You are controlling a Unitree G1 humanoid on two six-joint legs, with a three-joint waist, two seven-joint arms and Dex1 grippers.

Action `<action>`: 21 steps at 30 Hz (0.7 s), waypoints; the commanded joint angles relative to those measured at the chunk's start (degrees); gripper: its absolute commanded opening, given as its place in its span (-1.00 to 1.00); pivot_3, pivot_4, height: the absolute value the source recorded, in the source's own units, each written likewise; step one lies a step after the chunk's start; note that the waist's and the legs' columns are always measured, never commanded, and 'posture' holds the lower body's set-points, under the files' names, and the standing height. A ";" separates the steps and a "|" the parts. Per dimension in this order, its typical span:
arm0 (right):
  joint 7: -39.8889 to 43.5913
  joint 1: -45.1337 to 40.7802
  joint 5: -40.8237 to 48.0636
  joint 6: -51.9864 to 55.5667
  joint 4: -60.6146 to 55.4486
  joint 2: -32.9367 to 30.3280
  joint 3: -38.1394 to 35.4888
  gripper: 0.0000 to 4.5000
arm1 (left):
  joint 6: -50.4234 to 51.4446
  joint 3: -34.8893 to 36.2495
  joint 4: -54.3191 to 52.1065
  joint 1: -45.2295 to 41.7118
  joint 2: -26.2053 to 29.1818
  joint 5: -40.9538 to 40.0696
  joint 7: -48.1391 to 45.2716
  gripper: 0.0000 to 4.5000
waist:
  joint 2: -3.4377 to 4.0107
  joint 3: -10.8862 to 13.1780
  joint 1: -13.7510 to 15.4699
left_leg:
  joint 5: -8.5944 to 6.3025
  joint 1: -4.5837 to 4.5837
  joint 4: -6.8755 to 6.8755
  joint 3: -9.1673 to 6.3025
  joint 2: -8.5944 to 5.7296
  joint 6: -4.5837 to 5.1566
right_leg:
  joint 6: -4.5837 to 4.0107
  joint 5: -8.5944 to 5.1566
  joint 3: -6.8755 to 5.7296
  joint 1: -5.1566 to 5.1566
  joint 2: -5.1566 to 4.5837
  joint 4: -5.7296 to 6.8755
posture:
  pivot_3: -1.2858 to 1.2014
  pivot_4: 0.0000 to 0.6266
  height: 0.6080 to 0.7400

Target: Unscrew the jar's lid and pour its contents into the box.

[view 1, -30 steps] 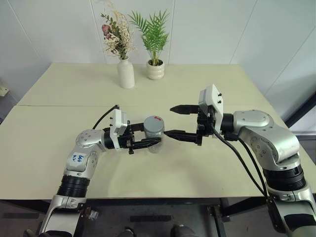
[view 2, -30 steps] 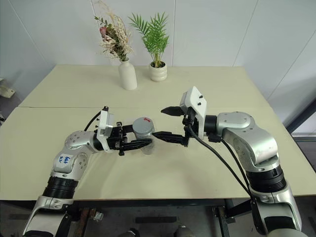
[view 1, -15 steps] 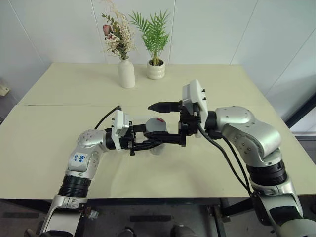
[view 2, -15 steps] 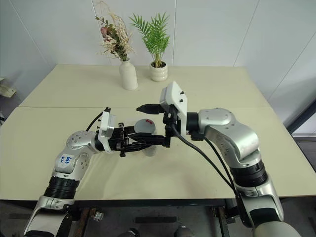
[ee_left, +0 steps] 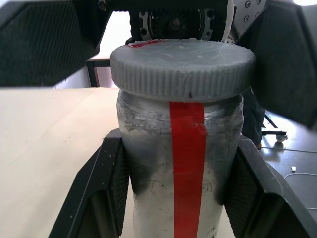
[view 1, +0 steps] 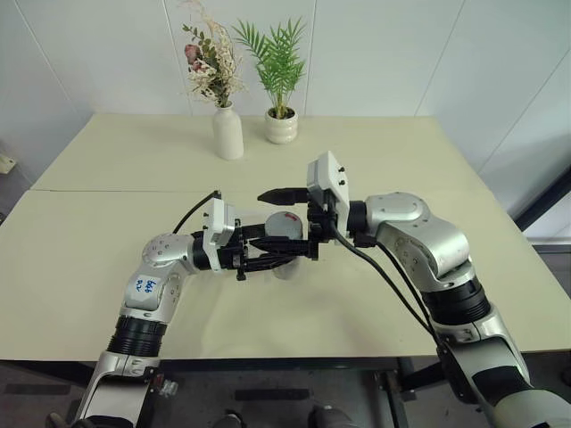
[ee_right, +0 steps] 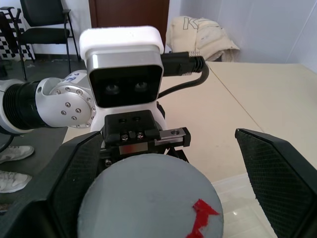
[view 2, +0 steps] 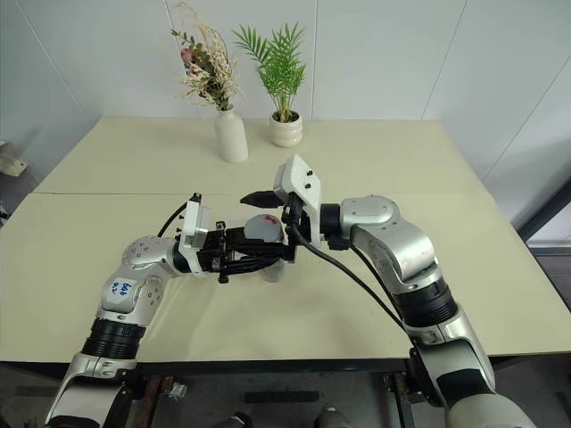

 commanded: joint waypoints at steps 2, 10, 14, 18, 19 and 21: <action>0.88 -2.07 -0.41 -1.73 -0.29 0.19 -1.16 1.00 | -0.66 0.24 -1.08 -0.95 -0.33 -0.71 -0.14 -0.05 | 0.00 0.00 0.03 | 0.00 0.00 0.00 0.00 0.00 0.00 | 0.00 0.00 0.00 0.00 0.00 0.00 | 0.03 -0.52 1.00; 1.41 -1.95 -0.48 -1.05 -0.70 -2.06 -3.32 1.00 | -0.51 0.46 -1.19 -0.35 0.05 -0.64 -0.21 -0.05 | 0.00 0.00 0.02 | 0.00 0.00 0.01 0.00 0.00 0.00 | 0.00 0.00 0.00 0.00 0.00 0.00 | 0.03 -0.52 1.00; 1.21 -0.87 -0.10 -0.12 -2.01 -4.18 -4.42 1.00 | -0.34 0.69 -1.33 0.01 0.18 -0.64 0.26 -0.05 | 0.00 0.00 0.02 | 0.00 0.00 0.01 0.00 0.00 0.00 | 0.00 0.00 0.00 0.00 -0.01 0.00 | 0.03 -0.52 1.00; 0.84 0.17 0.39 0.73 -3.27 -5.97 -5.30 1.00 | -0.48 0.76 -1.09 0.01 0.24 -0.63 0.46 -0.05 | 0.00 0.00 0.02 | -0.01 0.00 0.00 0.00 0.00 0.00 | 0.00 0.00 0.00 0.00 -0.01 -0.01 | 0.03 -0.52 1.00; 0.74 0.38 0.58 1.09 -3.70 -6.34 -5.53 1.00 | -0.42 0.77 -1.19 0.03 0.26 -0.64 0.51 -0.05 | 0.00 0.00 0.01 | -0.01 0.00 0.00 0.00 0.00 0.00 | 0.00 0.00 0.00 0.00 -0.01 -0.01 | 0.03 -0.52 1.00; 0.41 0.94 1.00 1.85 -4.59 -7.36 -6.13 1.00 | -0.42 0.79 -1.08 -0.04 0.25 -0.63 0.57 -0.05 | 0.00 0.00 0.02 | -0.01 0.00 0.00 0.00 0.00 0.00 | 0.00 0.00 0.00 0.00 0.00 -0.01 | 0.03 -0.52 1.00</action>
